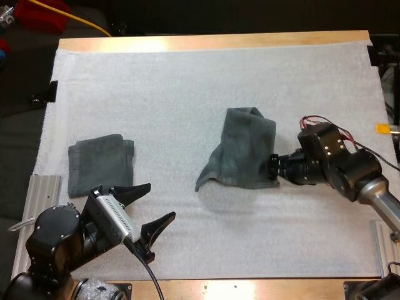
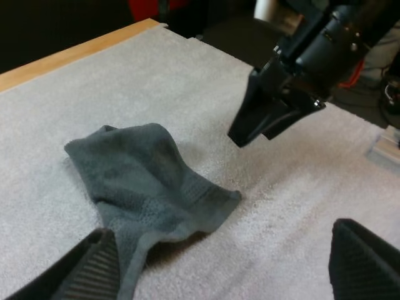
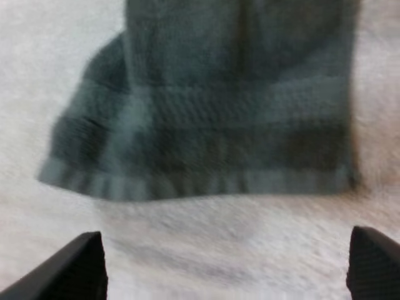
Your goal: Pick towel from pile, fold and stack
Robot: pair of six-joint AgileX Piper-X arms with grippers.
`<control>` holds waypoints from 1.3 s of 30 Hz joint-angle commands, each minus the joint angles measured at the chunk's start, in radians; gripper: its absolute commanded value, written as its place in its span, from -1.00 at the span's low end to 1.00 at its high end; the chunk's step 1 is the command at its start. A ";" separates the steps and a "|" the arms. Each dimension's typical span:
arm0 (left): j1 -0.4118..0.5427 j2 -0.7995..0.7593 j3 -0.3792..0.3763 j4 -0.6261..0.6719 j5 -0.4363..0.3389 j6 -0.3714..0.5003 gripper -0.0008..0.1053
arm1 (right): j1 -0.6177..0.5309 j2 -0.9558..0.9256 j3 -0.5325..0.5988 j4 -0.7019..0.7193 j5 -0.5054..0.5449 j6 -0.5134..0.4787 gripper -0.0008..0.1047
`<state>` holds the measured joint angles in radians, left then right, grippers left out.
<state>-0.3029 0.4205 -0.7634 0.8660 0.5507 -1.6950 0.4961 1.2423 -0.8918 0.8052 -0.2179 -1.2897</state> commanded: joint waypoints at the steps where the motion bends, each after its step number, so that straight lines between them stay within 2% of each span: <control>1: -0.004 0.003 -0.008 -0.002 0.008 -0.021 0.28 | -0.004 -0.017 0.011 0.023 0.028 -0.015 0.45; 7: -0.004 0.003 -0.008 0.079 -0.009 -0.035 0.28 | -0.004 -0.023 0.080 -0.023 0.047 0.001 0.45; 11: -0.004 0.003 -0.008 0.188 -0.064 -0.032 0.28 | -0.004 -0.023 0.149 -0.099 0.039 0.048 0.45; 14: -0.004 0.003 -0.008 0.225 -0.100 -0.028 0.28 | -0.004 -0.023 0.203 -0.175 0.037 0.103 0.45; 21: -0.004 0.003 -0.008 0.236 -0.106 -0.028 0.28 | -0.005 -0.023 0.294 -0.359 0.035 0.220 0.45; 26: -0.004 0.003 -0.008 0.258 -0.106 -0.028 0.28 | -0.049 -0.023 0.360 -0.495 0.034 0.350 0.45; 32: -0.004 0.003 -0.008 0.290 -0.106 -0.028 0.28 | -0.119 -0.020 0.387 -0.518 0.010 0.376 0.45; 39: -0.004 0.003 -0.008 0.290 -0.106 -0.028 0.28 | -0.124 0.087 0.389 -0.603 -0.101 0.411 0.45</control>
<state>-0.3029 0.4205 -0.7634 1.1566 0.4469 -1.7208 0.3758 1.3250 -0.5050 0.2150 -0.2992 -0.8856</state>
